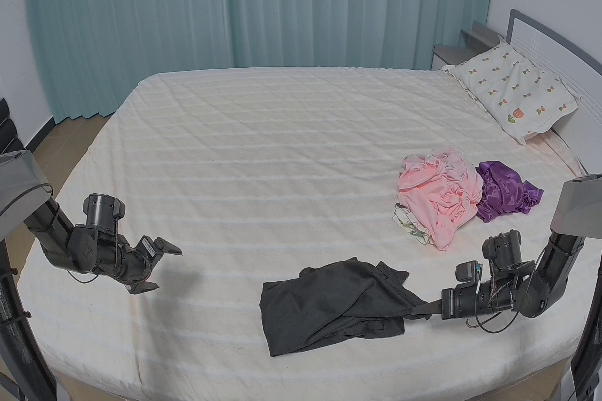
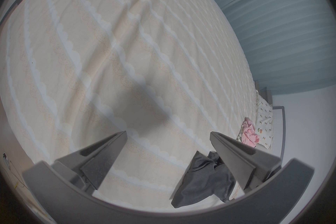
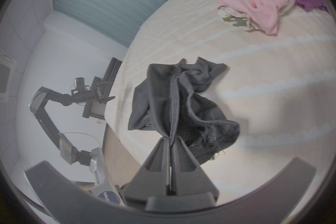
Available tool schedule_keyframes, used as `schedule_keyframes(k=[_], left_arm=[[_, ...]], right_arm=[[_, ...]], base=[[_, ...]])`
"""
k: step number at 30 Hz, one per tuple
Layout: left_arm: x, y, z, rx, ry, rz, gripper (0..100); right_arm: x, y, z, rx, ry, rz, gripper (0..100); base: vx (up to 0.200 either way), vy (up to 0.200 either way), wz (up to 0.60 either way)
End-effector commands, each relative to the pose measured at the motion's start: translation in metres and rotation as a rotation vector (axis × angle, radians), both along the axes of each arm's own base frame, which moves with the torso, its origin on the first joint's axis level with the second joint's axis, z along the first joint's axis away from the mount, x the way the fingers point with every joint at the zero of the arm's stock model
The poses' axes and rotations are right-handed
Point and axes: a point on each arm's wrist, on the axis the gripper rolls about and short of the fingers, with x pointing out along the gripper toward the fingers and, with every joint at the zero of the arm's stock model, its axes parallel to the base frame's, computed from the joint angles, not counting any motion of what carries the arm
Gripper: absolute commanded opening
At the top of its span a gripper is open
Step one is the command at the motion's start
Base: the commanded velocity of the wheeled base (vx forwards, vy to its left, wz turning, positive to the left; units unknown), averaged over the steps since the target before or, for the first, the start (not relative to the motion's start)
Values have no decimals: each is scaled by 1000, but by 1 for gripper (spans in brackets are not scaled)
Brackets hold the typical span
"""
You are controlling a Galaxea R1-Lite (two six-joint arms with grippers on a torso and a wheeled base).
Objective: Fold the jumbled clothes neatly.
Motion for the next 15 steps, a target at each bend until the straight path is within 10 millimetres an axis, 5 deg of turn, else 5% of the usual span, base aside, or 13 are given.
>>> schedule_keyframes(k=[1,4,5,11,15], left_arm=[[0,0,0,0,1,0,100],[0,0,0,-1,1,1,100],[0,0,0,0,1,0,100],[0,0,0,0,1,0,100],[1,0,0,0,-1,0,100]], right_arm=[[0,1,-6,-27,18,-11,0],[-3,3,-6,-40,32,-1,0],[-3,4,-7,-43,41,3,100],[3,4,-2,-62,6,-3,100],[29,10,16,-25,-85,-24,100]], base=[[0,0,0],[0,0,0],[0,0,0],[0,0,0],[0,0,0]])
